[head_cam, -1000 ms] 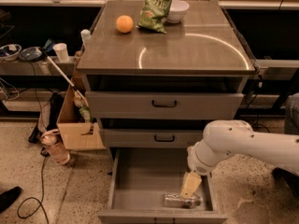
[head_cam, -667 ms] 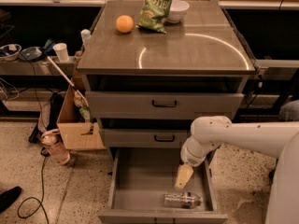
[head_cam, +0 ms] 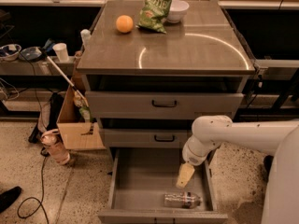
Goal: Pick water bottle from bottom drawer and place on counter
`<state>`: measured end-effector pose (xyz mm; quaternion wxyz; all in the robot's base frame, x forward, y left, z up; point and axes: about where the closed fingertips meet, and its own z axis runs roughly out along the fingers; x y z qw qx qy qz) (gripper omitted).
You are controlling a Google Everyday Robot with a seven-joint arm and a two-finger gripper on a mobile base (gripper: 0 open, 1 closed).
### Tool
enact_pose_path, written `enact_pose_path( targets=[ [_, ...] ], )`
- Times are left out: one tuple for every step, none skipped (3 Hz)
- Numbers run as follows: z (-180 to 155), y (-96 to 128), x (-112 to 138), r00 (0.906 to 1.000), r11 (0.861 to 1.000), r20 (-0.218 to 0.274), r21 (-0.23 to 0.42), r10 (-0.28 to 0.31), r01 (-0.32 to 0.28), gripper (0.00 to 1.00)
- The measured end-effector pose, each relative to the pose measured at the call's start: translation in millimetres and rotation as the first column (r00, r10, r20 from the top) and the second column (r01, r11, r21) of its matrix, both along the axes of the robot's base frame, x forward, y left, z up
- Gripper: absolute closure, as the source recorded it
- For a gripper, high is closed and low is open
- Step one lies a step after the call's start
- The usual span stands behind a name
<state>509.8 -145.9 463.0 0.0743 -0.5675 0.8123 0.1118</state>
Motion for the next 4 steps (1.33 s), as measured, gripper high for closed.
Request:
enact_pose_path(
  targets=[
    [-13, -13, 10, 0.9993, 0.999, -0.01, -0.028, -0.035, 0.035, 0.0],
    [-30, -26, 17, 0.9974, 0.997, -0.026, -0.047, -0.067, 0.066, 0.0],
    [-50, -46, 22, 0.995, 0.993, -0.029, -0.066, -0.096, 0.094, 0.0],
    [-62, -59, 21, 0.9926, 0.991, -0.034, -0.075, -0.117, 0.114, 0.0]
  ],
)
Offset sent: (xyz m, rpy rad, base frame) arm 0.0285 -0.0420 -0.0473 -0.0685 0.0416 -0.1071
